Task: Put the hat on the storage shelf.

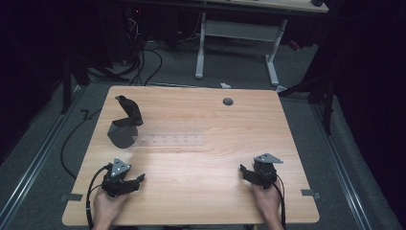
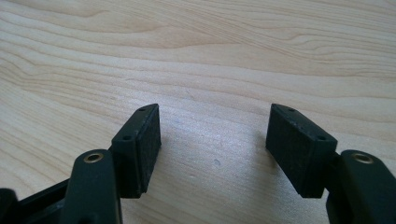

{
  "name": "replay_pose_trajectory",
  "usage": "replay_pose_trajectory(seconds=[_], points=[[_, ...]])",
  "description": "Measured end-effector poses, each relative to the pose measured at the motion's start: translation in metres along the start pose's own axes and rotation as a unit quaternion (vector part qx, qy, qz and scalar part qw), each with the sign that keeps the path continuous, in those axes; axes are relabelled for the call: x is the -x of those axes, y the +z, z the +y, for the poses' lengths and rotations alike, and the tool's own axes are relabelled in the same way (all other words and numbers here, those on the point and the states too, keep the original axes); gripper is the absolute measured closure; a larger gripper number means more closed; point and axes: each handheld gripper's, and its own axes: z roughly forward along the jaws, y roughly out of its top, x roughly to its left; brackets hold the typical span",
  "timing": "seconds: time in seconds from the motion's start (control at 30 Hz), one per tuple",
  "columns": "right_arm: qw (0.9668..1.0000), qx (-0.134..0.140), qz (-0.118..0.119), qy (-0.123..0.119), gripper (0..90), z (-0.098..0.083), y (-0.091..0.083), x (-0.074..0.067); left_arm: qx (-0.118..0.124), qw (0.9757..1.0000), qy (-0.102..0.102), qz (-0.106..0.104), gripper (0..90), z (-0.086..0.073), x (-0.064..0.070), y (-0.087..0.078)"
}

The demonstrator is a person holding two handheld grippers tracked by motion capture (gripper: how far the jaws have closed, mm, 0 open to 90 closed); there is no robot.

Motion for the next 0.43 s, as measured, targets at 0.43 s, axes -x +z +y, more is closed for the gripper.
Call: replay_pose_trajectory(seconds=[0.43], points=[[1.0,0.0,0.0,0.0,35.6,0.0,0.0,-0.0001,-0.001,1.0,0.0,0.005,27.8,-0.0002,0.0003,0.0009]])
